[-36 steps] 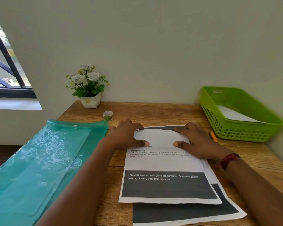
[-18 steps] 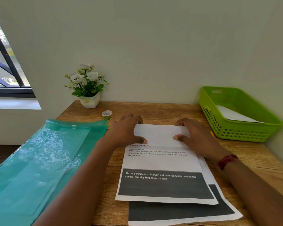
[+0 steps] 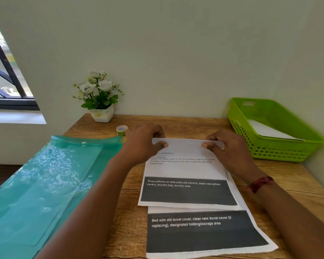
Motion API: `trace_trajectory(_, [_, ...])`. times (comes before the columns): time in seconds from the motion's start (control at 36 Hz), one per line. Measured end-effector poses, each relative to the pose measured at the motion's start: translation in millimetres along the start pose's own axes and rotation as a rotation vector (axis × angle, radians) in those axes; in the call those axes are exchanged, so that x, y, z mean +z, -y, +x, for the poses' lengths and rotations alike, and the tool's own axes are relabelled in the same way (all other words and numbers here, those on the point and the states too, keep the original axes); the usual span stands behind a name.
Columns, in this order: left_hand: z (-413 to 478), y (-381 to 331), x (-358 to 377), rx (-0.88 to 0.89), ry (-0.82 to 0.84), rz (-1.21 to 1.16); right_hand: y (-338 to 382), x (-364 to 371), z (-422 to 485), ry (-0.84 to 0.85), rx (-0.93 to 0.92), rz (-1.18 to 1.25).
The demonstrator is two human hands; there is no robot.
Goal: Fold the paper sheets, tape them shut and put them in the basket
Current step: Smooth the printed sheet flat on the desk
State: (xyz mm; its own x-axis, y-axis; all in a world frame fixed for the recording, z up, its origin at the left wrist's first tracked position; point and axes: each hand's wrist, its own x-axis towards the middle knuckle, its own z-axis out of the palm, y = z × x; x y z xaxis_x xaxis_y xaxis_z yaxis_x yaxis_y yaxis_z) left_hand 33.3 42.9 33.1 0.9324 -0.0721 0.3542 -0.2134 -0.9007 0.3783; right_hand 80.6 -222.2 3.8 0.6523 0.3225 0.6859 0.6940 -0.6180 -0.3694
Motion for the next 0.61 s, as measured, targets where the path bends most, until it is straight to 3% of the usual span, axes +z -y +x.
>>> trace_trajectory(0.19, [-3.3, -0.6, 0.3, 0.071, 0.057, -0.018, 5.9, -2.6, -2.9, 0.040, 0.000, -0.005])
trace_trajectory(0.36, [-4.7, -1.0, 3.3, 0.071, 0.155, 0.017, 4.7, -4.2, -3.6, 0.196, 0.023, -0.062])
trace_trajectory(0.61, [-5.3, -5.5, -1.1, 0.073, 0.285, 0.231, 15.4, -6.8, -5.6, 0.294, -0.086, -0.255])
